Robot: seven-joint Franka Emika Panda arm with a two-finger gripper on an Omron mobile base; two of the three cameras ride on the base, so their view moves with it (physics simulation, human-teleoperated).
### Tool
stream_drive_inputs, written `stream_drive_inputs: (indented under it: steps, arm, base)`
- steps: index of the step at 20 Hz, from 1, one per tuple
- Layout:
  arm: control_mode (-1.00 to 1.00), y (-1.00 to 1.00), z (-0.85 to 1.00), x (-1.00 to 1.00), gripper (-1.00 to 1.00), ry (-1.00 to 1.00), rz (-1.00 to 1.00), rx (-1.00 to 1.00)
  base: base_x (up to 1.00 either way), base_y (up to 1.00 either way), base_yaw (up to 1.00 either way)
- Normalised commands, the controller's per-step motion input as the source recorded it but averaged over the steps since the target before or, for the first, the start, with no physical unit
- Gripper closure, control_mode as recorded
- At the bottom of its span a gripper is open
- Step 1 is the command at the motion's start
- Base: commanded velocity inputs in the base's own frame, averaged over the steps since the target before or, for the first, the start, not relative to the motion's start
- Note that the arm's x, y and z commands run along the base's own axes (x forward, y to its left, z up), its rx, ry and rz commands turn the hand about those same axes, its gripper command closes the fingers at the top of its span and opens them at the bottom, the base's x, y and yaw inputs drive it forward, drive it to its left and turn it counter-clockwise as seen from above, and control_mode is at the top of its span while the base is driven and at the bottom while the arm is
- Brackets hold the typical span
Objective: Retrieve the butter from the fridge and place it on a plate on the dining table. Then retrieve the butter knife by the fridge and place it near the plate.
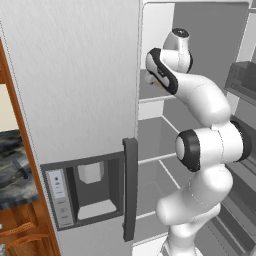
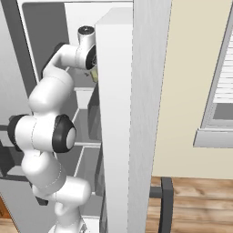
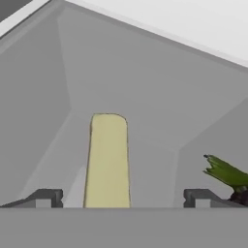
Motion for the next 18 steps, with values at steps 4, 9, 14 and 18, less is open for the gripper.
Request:
stream_drive_inputs:
  steps: [4,9,14,18]
  arm:
    - [-1.00,0.10,-0.34,-0.03,-1.00,0.00,0.00,0.00]
    - [-1.00,0.00,-0.45,0.00,-1.00,0.00,0.00,0.00]
    - [-1.00,0.00,-0.50,-0.05,-1.00,0.00,-0.03,0.00]
    - [-1.00,-0.01,-0.49,-0.02,-1.00,0.00,-0.05,0.00]
  base:
    - [0.00,0.00,0.00]
    - [0.00,0.00,0.00]
    - [0.00,0.00,0.00]
    - [0.00,0.00,0.00]
